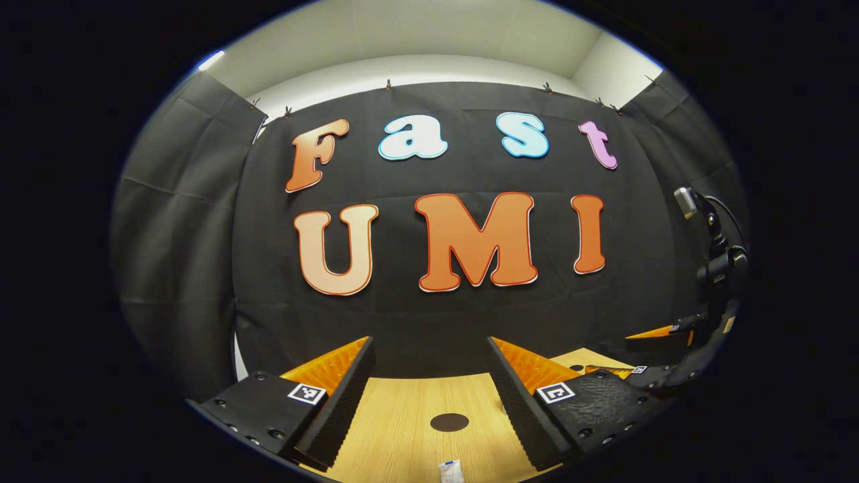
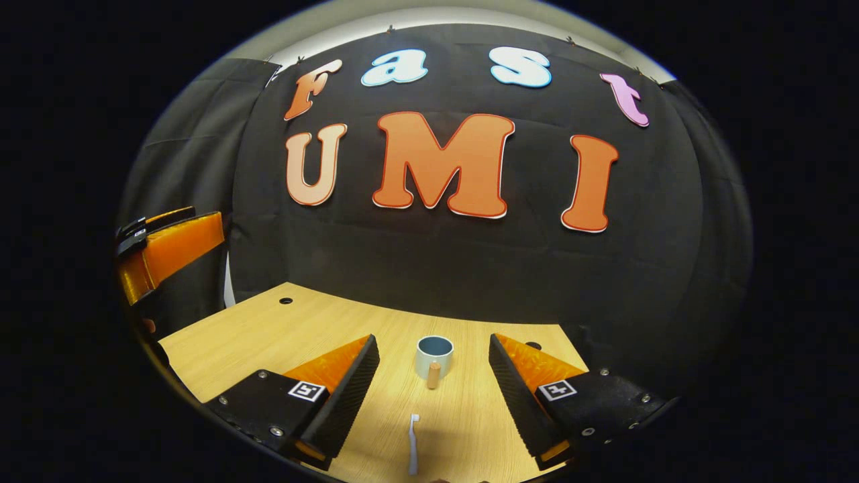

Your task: Put the toothbrush and toothpaste on the desktop into the cup, then pick up the cup and place it on the coaster on the desktop.

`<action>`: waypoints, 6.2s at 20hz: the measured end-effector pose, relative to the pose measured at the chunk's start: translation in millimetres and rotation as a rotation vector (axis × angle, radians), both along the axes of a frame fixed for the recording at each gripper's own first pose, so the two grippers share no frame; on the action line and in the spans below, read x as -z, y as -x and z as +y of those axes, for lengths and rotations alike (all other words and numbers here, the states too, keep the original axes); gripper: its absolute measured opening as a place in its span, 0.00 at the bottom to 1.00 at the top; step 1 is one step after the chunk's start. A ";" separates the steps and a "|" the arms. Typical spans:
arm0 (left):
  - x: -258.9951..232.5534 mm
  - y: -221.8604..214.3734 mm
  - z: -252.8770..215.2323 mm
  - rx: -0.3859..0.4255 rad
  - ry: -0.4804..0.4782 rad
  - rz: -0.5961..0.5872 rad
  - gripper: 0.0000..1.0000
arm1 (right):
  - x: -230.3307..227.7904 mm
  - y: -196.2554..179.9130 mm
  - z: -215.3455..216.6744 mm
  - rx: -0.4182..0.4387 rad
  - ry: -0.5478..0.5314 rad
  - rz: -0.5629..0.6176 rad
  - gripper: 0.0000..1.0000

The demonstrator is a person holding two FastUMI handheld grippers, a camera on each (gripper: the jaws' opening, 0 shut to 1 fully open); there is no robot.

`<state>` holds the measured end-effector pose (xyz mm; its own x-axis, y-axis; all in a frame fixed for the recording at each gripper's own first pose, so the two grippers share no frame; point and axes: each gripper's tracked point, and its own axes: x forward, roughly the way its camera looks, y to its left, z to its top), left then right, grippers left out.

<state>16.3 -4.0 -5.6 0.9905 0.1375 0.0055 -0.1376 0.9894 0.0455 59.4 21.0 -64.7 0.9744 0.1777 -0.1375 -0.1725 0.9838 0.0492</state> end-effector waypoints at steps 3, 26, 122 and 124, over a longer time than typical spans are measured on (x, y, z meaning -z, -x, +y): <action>5.5 -0.9 -5.7 0.006 -0.010 0.012 0.98 | 12.7 -5.9 1.6 -0.004 0.028 0.034 0.99; 72.8 4.0 -12.1 -0.030 -0.078 0.266 0.99 | 222.7 -7.5 6.3 -0.216 0.252 0.817 0.87; 327.4 47.7 -26.4 0.249 0.451 1.383 0.08 | 38.3 -243.0 -3.2 0.022 -0.267 -0.039 0.06; 325.2 43.6 -22.7 0.242 0.448 1.364 0.08 | 45.7 -253.1 0.6 0.015 -0.278 -0.044 0.06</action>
